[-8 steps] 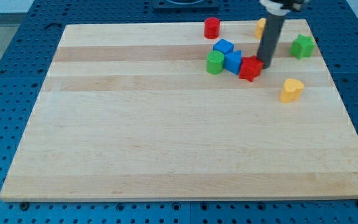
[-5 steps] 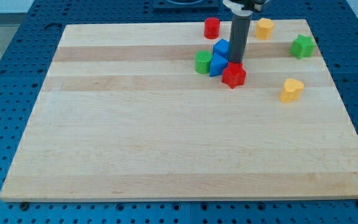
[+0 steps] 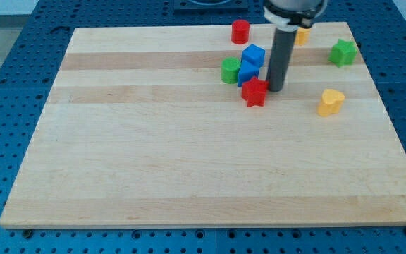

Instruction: Slide the red star towards the green circle

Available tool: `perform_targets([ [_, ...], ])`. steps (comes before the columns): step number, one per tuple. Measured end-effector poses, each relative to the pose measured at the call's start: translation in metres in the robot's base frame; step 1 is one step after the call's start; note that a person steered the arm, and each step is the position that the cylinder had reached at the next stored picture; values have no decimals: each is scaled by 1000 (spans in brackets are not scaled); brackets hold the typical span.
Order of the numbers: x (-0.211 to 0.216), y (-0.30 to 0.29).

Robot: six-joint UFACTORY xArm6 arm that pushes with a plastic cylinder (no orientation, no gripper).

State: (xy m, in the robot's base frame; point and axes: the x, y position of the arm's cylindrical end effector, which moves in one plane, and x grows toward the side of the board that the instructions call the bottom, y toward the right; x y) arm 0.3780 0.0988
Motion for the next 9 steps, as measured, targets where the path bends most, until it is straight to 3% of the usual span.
perform_targets([
  [1,4,-30],
  [3,11,-37],
  [5,44,-59],
  [6,40,-123],
  [8,75,-161],
  [9,56,-206],
])
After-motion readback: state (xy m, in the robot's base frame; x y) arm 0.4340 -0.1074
